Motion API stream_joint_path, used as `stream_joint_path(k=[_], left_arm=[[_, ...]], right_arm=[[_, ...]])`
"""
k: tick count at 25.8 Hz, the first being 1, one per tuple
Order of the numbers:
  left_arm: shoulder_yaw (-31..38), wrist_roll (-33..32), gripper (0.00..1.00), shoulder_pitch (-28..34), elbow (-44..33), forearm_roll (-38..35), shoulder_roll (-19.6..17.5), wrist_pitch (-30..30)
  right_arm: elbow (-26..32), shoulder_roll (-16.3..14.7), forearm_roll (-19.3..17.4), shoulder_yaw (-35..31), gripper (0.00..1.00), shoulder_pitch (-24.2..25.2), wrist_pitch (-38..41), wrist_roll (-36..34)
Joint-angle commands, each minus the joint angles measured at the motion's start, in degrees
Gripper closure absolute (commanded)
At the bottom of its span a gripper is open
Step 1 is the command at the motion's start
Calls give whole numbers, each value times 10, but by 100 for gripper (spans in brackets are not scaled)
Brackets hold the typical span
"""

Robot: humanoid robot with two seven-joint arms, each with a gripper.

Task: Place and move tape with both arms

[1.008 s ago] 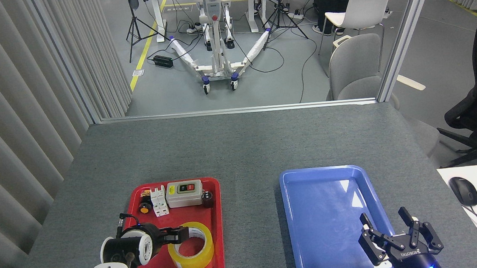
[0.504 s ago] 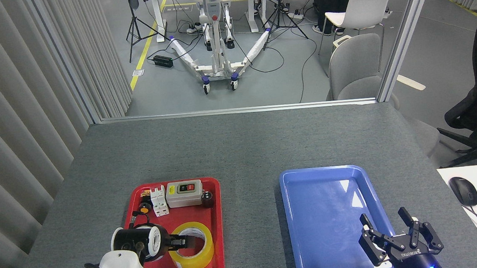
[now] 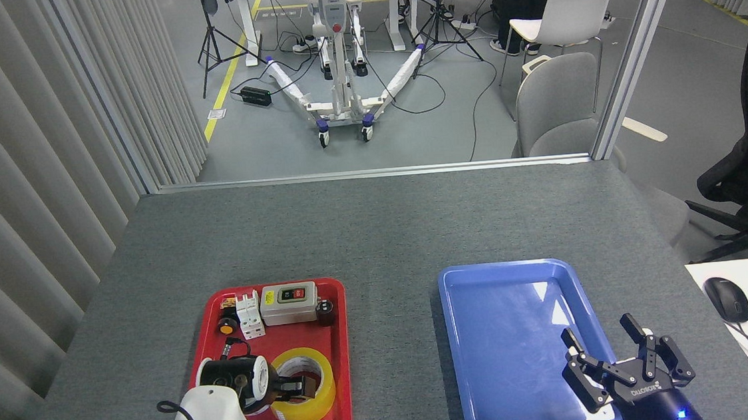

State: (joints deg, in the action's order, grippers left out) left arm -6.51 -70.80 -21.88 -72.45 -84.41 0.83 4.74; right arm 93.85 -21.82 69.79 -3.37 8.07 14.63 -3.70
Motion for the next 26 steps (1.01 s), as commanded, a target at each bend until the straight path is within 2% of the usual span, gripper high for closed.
stream_joint_path(k=[1,5,7,8,11,14,16,18,20,22,24,26], left_arm=[[-3,4,0,-2,9,-1,0,2],[-5,35,3,-2,10,-1,-1,4],[-9,63,17,-2,11,-5,-1,15],[-10,66,20,-2,12,-8,-2,15],[-13,66,20,-2,12,-12,-5,16],[-14,66,24,-2,12,-13,-6,15],[-14,66,29,-2,13,-13,-7,15],[-14,66,32,-2,13,-14,-9,15],[-14,67,41,-2,13,-17,-11,13],[-14,68,43,-2,13,-22,-13,12],[-14,68,50,-2,13,-23,-14,11],[-13,68,50,-2,13,-23,-14,11]], right_arm=[[2,-6,-1,-23,0,-2,47,1],[12,-17,-1,-28,0,0,59,1],[15,-25,-2,-30,0,-1,64,1],[18,-27,-9,-30,0,-2,69,3],[17,-31,-41,-31,0,-5,81,6],[19,-19,-42,-30,0,-2,48,6],[19,-12,-37,-29,0,0,-4,6],[19,-2,-12,-29,0,1,-45,6],[19,9,13,-27,0,1,-57,6],[19,12,18,-24,0,3,-57,6],[19,20,23,-24,0,4,-59,6],[21,29,34,-24,0,5,-61,6]])
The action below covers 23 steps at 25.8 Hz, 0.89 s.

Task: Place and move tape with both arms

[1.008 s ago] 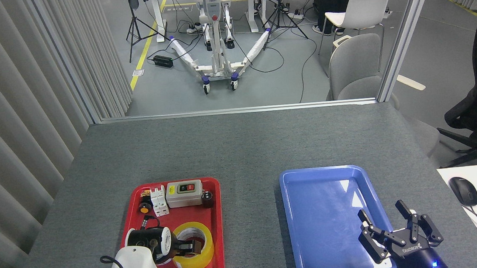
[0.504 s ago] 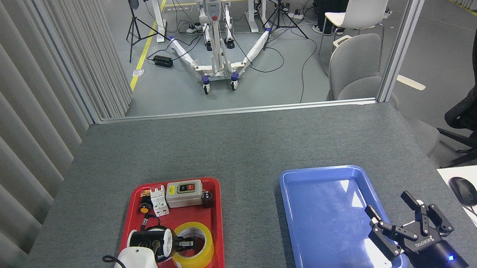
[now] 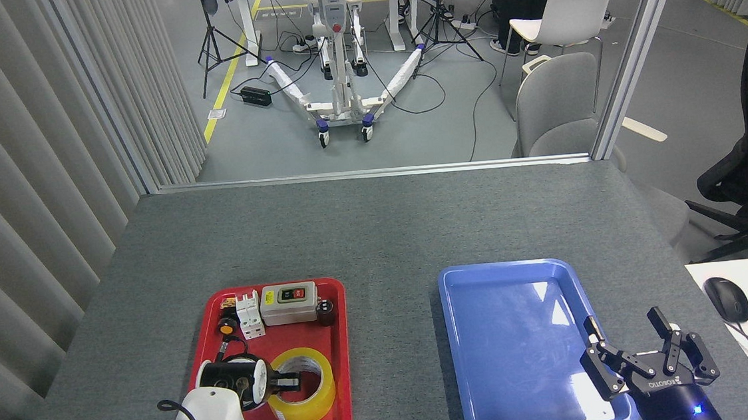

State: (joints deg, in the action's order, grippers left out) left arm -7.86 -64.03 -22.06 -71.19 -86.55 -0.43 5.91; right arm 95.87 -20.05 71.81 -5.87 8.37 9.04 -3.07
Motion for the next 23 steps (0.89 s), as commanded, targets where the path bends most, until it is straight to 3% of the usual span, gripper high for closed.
stream_joint_path(k=[1,5,7,16,23], left_arm=[[0,0,50,0,0,-2,-1,0],[-1,1,53,0,0,-2,-3,-1],[-1,5,54,0,0,-3,-3,-1],[0,35,61,0,7,-4,-7,-1],[6,51,87,3,-1,6,-7,5]], right_arm=[[1,14,28,1,0,2,-10,0],[2,41,104,0,0,6,-47,0],[3,58,124,0,0,6,-62,0],[4,62,126,-2,0,0,-67,-1],[-2,70,127,3,0,-35,-66,-1]])
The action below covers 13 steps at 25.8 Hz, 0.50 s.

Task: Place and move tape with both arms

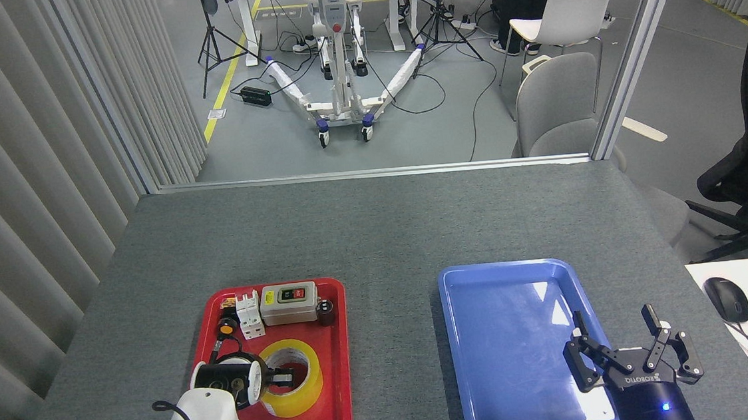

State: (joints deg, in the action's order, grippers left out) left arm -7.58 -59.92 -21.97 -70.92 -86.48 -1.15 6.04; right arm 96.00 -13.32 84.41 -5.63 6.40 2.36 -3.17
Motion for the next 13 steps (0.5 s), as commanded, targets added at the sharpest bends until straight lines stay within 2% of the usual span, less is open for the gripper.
stream_joint_path(k=[1,4,6,11,13], left_arm=[[4,11,88,2,-6,9,0,6],[17,11,98,4,-22,84,0,6],[27,14,100,6,-37,148,0,11],[36,15,100,19,-100,256,5,72],[45,8,100,37,-146,352,4,69]], right_arm=[[-3,3,0,1,0,-17,1,0],[-3,5,2,2,0,-14,4,0],[-3,5,3,4,0,-10,5,0],[-3,5,3,7,0,-7,5,1],[-3,5,3,6,0,-7,5,1]])
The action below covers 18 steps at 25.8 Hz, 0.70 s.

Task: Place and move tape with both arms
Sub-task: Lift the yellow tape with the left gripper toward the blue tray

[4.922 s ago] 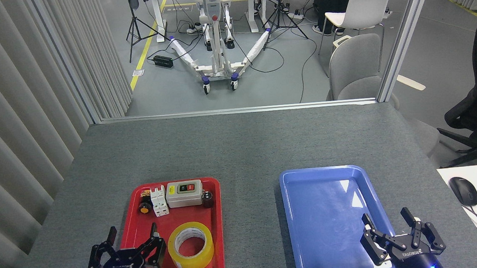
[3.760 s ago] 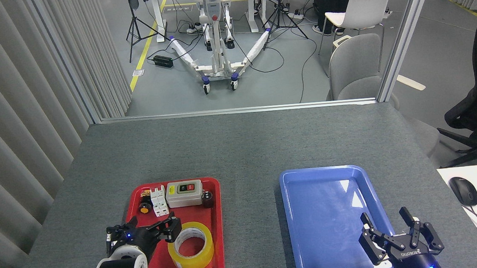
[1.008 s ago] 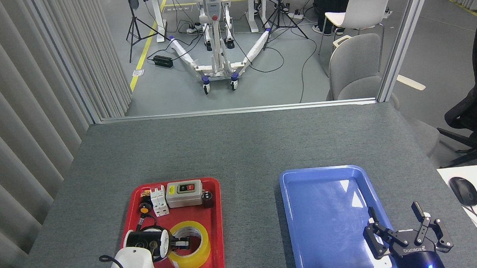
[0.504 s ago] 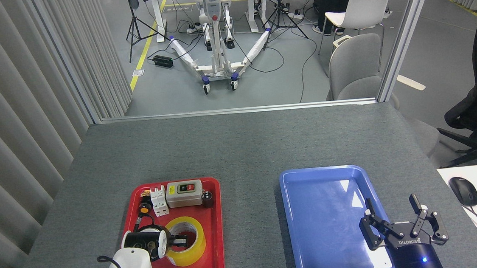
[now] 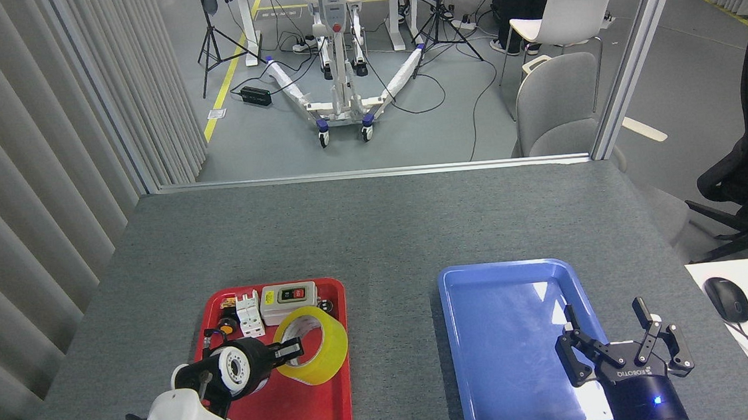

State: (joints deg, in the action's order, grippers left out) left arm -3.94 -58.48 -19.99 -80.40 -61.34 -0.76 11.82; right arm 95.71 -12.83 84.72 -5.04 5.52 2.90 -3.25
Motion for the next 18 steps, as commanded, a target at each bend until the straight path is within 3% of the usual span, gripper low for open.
stream_joint_path(k=[1,4,6,11,13,18], left_arm=[[20,-15,100,30,-82,182,-3,2],[34,-46,100,54,-140,383,-3,-2],[33,-60,100,73,-163,473,-3,2],[-1,-60,100,96,-166,494,30,43],[-16,-56,100,108,-155,493,43,65],[-60,-23,100,128,-127,492,66,63]], right_arm=[[0,0,0,0,0,0,0,2],[0,1,0,1,0,2,0,3],[0,2,0,4,0,2,1,3],[2,-16,-19,28,0,3,7,-3],[4,-60,-78,35,0,2,40,-5],[-8,-221,-327,85,0,2,205,-5]])
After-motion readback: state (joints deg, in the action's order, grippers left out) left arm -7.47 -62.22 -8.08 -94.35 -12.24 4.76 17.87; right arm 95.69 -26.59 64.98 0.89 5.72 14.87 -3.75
